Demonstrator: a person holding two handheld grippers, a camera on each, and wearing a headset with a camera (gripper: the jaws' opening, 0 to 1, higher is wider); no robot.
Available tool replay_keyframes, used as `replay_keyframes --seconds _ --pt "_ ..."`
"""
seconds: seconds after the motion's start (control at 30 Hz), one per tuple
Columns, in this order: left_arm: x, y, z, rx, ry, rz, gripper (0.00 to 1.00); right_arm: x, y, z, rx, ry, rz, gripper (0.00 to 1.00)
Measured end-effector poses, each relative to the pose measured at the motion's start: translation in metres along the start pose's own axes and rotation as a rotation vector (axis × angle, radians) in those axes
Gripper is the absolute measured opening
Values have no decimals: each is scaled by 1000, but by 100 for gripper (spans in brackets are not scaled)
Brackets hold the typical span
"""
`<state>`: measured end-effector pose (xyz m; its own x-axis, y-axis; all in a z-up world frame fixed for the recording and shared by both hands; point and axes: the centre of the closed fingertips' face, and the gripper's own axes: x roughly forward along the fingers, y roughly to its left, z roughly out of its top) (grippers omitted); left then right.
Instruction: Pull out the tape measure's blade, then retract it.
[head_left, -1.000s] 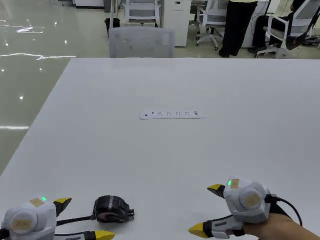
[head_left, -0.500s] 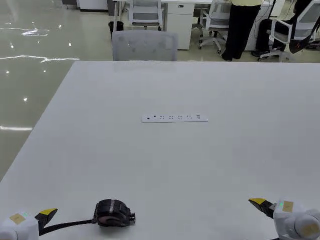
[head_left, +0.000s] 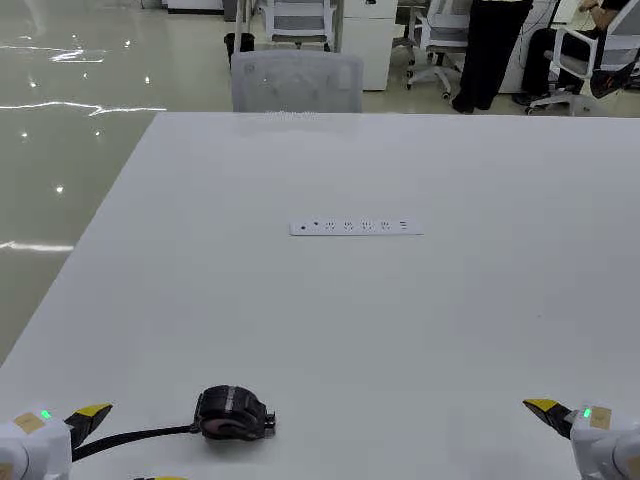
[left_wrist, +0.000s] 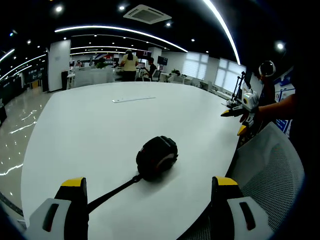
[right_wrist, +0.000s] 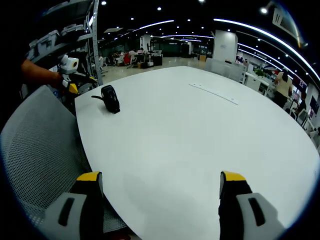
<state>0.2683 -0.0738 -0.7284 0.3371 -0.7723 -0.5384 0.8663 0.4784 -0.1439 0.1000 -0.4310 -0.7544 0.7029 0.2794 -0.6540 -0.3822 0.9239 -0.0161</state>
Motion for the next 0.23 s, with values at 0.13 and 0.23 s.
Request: replay_keyframes --seconds 0.13,0.23 --pt "2 1 -1 -3 5 12 100 1 4 0 2 -11 6 99" --pt "3 3 -3 -11 5 25 100 3 6 -1 -9 -12 7 100"
